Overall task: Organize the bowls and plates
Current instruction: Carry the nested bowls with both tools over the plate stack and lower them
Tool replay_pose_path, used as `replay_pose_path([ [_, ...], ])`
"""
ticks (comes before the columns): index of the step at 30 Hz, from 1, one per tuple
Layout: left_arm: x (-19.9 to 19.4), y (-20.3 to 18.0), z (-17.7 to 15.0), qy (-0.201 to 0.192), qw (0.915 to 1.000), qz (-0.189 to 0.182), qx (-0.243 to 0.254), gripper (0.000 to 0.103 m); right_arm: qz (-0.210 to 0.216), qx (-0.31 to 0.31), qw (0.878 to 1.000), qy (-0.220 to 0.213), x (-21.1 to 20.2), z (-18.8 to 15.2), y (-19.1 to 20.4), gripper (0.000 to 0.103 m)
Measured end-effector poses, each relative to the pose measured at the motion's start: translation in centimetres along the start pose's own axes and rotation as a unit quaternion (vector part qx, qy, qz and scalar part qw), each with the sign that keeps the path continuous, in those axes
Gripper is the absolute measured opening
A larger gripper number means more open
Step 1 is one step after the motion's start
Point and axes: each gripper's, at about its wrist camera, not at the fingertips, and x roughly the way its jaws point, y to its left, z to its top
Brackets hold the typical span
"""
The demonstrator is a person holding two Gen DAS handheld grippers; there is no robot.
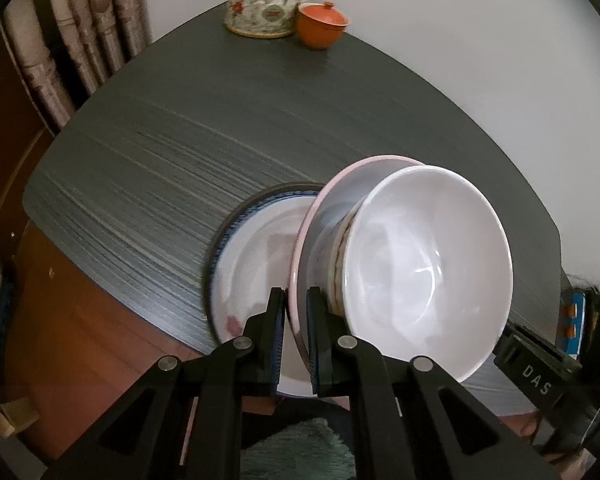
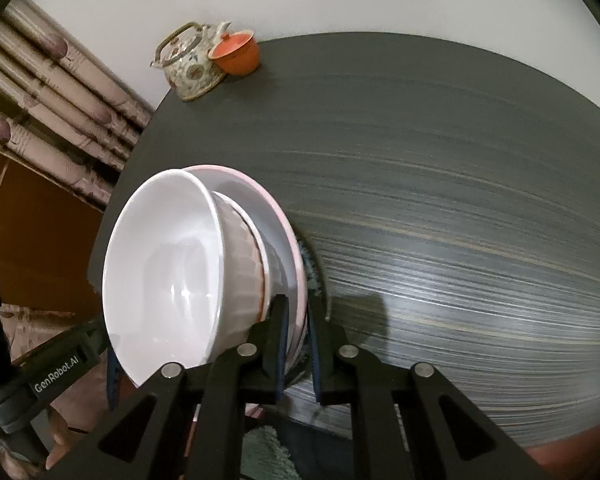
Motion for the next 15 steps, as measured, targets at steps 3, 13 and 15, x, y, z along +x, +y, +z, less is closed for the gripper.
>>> replay_pose_path([
  [3,0.2,0.9,0.2,0.001,1.0,0.003,-0.006,0.007,0.003,-0.001,1.0,0.009,0.6,-0.4,0.3,0.01],
  [13,1.5,3.0,0.4,0.01,0.9998,0.002,-0.016,0.007,-0.005,0.001,1.0,0.023,2.1,-0.4,1.1,0.01],
  [15,1.6,3.2,0.6,0.009,0.9998,0.0,-0.017,0.007,-0.007,0.0,1.0,0.019,2.0,-0.5,1.3,0.01],
])
